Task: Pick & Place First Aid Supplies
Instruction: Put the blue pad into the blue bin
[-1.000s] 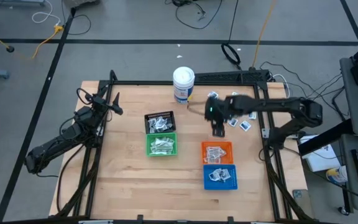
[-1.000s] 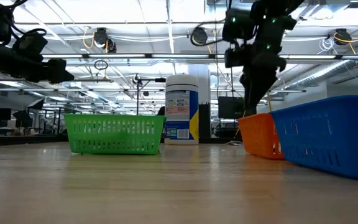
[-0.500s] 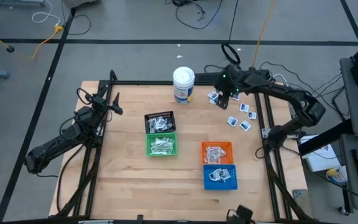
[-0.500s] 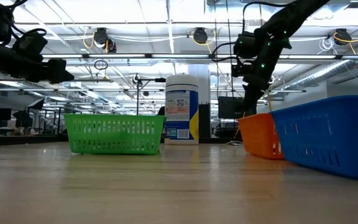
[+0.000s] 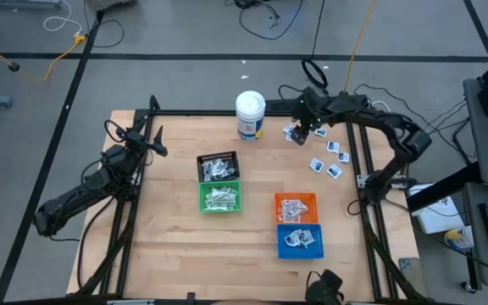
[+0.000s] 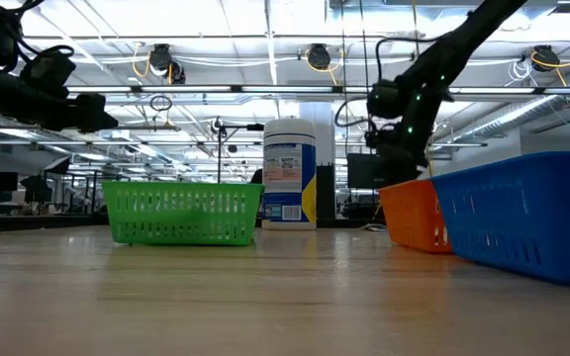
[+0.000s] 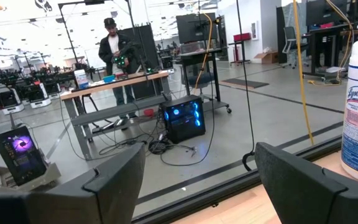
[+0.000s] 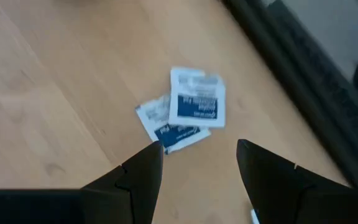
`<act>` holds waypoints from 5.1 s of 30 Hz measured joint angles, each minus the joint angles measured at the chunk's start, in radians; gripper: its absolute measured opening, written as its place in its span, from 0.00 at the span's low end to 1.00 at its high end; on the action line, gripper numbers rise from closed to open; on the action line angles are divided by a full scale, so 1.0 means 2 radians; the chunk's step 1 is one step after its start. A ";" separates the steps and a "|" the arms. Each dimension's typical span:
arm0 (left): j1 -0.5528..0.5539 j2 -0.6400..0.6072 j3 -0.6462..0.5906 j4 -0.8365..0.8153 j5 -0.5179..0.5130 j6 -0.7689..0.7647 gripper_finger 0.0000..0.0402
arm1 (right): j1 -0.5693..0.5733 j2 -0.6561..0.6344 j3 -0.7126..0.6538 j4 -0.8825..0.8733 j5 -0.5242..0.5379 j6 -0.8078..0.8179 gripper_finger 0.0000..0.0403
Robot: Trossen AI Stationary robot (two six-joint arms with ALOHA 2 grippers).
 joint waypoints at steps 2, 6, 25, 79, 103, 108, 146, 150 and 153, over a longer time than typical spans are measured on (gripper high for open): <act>0.000 0.000 0.000 0.000 0.000 0.000 0.76 | 0.001 0.017 0.000 0.007 -0.001 -0.008 0.49; 0.000 0.000 0.000 0.000 0.000 0.000 0.76 | 0.002 0.048 0.000 0.016 -0.013 -0.011 0.49; 0.000 0.000 0.000 0.000 0.000 0.000 0.76 | 0.019 0.112 0.027 -0.004 -0.024 -0.046 0.26; 0.000 0.000 0.000 0.000 0.000 0.000 0.76 | 0.351 -0.131 0.027 -0.204 0.002 0.502 0.00; 0.000 0.000 0.000 0.000 0.000 0.000 0.76 | 0.659 -0.113 0.027 -0.135 0.005 0.801 0.00; 0.000 0.000 0.000 0.000 0.000 0.000 0.76 | 0.680 -0.069 0.027 -0.131 0.018 0.760 0.00; 0.000 0.000 0.000 0.000 0.000 0.000 0.76 | 0.601 -0.046 0.027 -0.100 0.000 0.324 0.56; 0.000 0.000 0.000 0.000 0.000 0.000 0.76 | 0.559 -0.060 0.027 -0.126 0.001 0.250 0.54; 0.000 0.000 0.000 0.000 0.000 0.000 0.76 | 0.510 -0.066 0.027 -0.148 0.002 0.218 0.54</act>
